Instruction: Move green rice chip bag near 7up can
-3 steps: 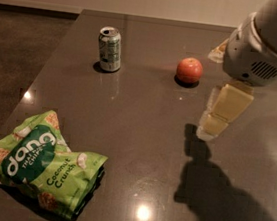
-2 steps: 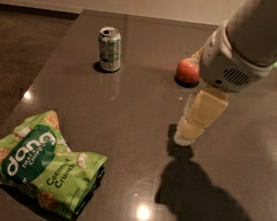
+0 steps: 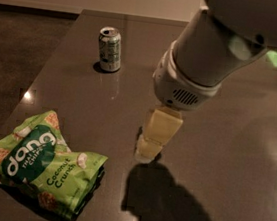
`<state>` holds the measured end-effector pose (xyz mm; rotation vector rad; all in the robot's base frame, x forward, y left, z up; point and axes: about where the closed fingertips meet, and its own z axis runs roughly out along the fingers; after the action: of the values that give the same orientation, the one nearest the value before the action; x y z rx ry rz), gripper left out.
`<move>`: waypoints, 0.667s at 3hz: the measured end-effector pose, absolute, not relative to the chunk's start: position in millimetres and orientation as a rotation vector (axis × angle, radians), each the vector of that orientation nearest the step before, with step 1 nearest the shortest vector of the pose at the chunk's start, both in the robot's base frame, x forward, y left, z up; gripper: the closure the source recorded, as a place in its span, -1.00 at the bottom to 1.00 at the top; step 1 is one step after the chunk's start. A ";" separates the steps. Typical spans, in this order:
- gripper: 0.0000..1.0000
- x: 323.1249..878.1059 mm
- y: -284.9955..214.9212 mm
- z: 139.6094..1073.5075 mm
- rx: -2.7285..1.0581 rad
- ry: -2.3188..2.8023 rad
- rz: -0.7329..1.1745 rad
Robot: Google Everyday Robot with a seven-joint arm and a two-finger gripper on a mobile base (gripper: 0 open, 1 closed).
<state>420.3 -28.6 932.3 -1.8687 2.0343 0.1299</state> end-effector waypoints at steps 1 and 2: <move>-1.00 405.7 -0.9 917.1 -1.926 2.020 0.179; -1.00 389.3 19.5 907.3 -1.964 1.995 0.227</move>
Offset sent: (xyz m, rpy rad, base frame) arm -0.0444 0.0674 -0.0468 0.0300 0.1213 0.1210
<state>389.3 19.5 907.3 -1.9644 1.9946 0.2272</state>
